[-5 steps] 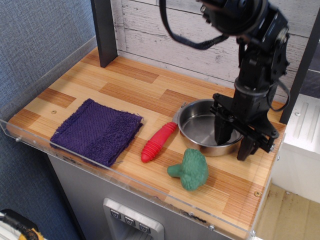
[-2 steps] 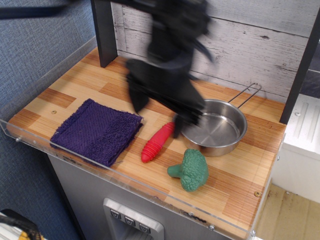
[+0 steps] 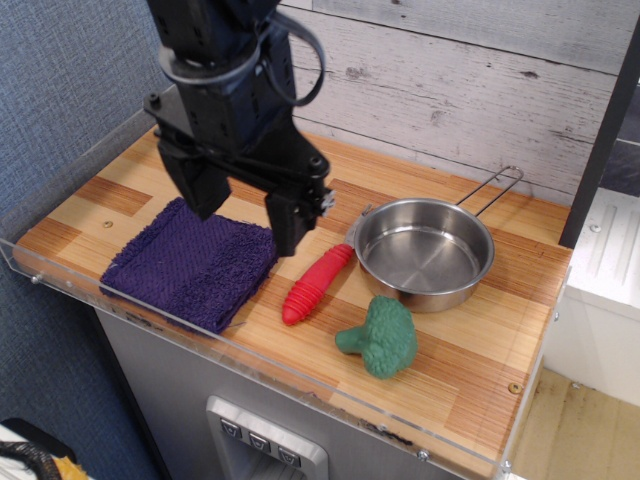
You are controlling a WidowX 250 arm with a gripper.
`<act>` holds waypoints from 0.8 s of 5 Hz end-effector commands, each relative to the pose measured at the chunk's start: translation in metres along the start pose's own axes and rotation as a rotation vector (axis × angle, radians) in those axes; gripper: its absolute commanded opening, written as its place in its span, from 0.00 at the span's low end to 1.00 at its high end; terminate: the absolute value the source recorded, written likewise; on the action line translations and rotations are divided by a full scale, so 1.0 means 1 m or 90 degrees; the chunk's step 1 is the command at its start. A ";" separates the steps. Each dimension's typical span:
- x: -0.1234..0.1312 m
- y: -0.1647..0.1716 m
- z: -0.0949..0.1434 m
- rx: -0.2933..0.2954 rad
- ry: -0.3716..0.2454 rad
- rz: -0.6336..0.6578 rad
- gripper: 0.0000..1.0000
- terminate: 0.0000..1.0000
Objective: Move the silver pan to the other side of the red fork.
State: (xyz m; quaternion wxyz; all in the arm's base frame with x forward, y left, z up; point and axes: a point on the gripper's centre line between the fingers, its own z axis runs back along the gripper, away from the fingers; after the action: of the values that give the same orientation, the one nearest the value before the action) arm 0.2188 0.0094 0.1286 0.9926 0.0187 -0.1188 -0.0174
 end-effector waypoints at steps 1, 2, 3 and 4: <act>0.044 0.011 -0.019 0.010 0.011 0.002 1.00 0.00; 0.050 0.014 -0.021 0.018 0.008 -0.001 1.00 0.00; 0.045 0.015 -0.020 0.016 0.013 0.012 1.00 0.00; 0.045 0.015 -0.020 0.016 0.013 0.012 1.00 0.00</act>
State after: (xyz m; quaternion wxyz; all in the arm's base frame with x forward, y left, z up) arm 0.2723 0.0236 0.1125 0.9953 0.0286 -0.0918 -0.0116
